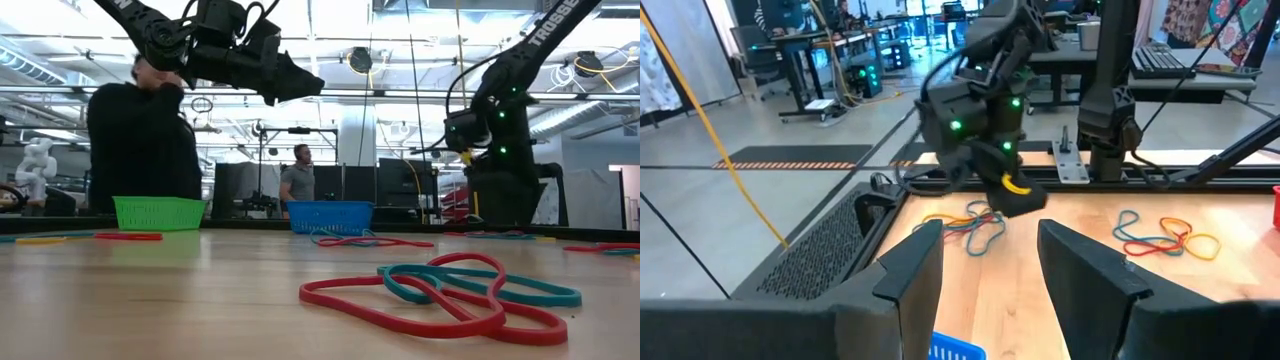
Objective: Sort rubber bands into baskets
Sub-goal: Put the yellow rubber band into the blue bin
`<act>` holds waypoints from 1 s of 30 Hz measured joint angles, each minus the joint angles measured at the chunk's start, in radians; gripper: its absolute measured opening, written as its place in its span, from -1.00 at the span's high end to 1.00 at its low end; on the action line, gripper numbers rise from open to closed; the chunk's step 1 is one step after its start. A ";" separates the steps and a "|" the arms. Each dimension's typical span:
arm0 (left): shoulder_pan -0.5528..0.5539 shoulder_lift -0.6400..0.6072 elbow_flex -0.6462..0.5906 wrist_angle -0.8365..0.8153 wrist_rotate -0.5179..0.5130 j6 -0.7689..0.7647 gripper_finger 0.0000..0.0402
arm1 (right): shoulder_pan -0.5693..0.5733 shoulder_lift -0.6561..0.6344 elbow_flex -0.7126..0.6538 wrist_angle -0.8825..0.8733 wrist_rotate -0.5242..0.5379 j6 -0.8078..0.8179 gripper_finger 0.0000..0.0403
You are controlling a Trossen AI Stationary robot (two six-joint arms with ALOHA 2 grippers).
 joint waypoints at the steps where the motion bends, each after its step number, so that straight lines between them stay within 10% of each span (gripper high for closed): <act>1: 0.000 0.000 0.000 -0.002 0.000 0.000 0.14 | 0.011 0.000 -0.014 -0.006 -0.002 0.001 0.78; 30: -0.003 0.001 0.000 0.011 0.000 -0.008 0.14 | -0.028 0.004 -0.072 0.032 0.025 -0.014 0.79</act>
